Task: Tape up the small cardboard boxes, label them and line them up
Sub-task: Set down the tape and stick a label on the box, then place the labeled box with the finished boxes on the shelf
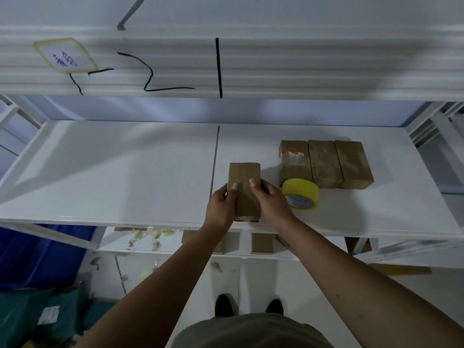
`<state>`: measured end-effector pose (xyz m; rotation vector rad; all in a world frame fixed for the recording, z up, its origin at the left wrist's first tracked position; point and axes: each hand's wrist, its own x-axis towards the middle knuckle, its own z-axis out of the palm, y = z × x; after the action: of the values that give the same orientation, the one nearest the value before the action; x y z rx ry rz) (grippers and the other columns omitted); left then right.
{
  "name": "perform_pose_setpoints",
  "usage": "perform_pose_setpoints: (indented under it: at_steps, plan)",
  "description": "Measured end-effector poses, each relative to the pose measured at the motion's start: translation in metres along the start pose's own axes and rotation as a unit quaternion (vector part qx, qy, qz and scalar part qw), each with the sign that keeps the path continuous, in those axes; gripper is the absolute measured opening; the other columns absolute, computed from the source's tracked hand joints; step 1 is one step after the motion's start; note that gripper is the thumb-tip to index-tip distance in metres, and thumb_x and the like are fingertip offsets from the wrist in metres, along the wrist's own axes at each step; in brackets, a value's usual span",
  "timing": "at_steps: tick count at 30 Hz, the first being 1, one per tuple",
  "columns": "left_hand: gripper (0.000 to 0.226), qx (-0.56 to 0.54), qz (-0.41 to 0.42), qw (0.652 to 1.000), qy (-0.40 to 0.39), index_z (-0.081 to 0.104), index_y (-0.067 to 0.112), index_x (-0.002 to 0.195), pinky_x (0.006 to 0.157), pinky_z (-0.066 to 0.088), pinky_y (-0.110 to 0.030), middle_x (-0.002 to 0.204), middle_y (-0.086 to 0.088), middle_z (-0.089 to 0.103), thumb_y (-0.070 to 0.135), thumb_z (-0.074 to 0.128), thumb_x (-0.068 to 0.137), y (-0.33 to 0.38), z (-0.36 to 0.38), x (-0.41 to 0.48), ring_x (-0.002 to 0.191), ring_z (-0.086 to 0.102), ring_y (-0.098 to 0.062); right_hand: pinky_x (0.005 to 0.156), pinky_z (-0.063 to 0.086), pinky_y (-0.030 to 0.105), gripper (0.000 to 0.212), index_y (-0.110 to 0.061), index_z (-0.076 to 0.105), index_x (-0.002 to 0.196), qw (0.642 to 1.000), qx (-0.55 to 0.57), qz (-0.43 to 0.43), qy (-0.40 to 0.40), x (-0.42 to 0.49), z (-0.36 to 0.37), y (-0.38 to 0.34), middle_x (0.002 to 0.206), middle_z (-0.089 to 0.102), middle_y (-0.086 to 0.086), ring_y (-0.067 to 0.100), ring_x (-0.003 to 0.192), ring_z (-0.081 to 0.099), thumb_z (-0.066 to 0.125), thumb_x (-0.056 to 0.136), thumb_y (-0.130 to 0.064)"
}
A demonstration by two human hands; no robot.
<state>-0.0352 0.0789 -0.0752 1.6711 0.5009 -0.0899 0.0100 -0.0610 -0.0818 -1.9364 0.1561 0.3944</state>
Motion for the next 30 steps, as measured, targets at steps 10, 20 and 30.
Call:
perform_pose_setpoints:
  at_steps: [10,20,30]
  plan:
    - [0.059,0.265,-0.021,0.963,-0.032,0.046,0.02,0.151,0.117,0.031,-0.049,0.148,-0.013,0.041,0.057,0.044,0.105,-0.012,0.002,0.014,0.141,0.031,-0.033,0.086,0.047,0.029,0.036,-0.016,0.067,0.131,0.996,-0.09,-0.01,0.008,0.009,0.006,0.008,0.127,0.072,0.005,0.027,0.115,0.066,0.057,0.105,-0.039]
    - [0.067,0.343,0.032,0.937,0.052,0.033,0.018,0.158,0.115,0.038,-0.051,0.149,-0.016,0.041,0.045,0.055,0.101,-0.011,0.01,0.024,0.137,0.042,-0.036,0.081,0.044,0.029,0.032,-0.014,0.069,0.124,0.993,-0.102,-0.052,0.039,0.005,-0.002,0.003,0.123,0.073,0.005,0.025,0.114,0.066,0.062,0.103,-0.038]
    - [0.044,0.36,0.212,0.908,-0.044,0.059,0.016,0.142,0.106,0.045,-0.039,0.139,-0.011,0.057,0.018,0.056,0.098,0.017,0.064,0.033,0.13,0.05,-0.03,0.088,0.053,0.014,0.021,-0.017,0.075,0.12,0.977,-0.015,-0.134,0.167,-0.017,-0.049,-0.003,0.109,0.076,-0.009,0.0,0.099,0.069,0.065,0.101,-0.017]
